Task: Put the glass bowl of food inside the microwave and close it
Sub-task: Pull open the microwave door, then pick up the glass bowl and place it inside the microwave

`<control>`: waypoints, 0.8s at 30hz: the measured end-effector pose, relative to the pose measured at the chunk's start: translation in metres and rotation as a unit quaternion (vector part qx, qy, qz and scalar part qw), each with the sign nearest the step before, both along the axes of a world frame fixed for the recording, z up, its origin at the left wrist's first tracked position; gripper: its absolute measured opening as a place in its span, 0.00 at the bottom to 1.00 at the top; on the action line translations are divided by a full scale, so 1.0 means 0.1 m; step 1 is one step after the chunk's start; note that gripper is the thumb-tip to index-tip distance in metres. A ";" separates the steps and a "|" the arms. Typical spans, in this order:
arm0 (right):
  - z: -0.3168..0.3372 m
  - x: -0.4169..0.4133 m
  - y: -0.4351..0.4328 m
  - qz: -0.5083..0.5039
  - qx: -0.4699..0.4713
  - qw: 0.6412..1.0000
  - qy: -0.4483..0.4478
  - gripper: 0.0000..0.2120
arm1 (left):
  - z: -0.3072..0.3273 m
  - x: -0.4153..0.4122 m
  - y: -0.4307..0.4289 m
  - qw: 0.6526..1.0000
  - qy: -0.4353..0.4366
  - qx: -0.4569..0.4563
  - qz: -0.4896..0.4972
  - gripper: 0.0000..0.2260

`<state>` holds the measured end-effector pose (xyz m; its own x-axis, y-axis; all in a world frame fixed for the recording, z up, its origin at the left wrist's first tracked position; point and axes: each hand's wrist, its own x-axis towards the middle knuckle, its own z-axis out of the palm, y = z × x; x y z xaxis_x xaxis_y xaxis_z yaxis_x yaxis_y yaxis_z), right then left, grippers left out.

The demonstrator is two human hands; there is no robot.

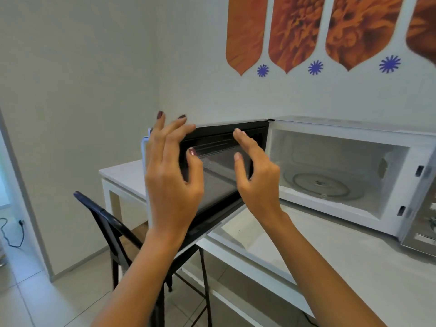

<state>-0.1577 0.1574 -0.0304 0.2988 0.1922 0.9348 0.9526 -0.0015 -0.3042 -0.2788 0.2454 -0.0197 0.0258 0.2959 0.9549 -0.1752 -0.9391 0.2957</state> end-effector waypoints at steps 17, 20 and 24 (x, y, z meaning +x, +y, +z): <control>-0.38 0.38 -1.93 -0.332 0.037 0.943 0.000 0.12 | -0.59 1.19 -1.53 0.943 0.159 0.008 -0.293 0.13; -0.44 0.41 -2.31 -0.375 0.034 0.926 0.012 0.12 | -0.70 1.37 -1.85 0.925 0.188 0.012 -0.330 0.14; -0.51 0.44 -2.80 -0.438 0.031 0.898 0.035 0.12 | -0.79 1.58 -2.29 0.897 0.217 0.006 -0.385 0.13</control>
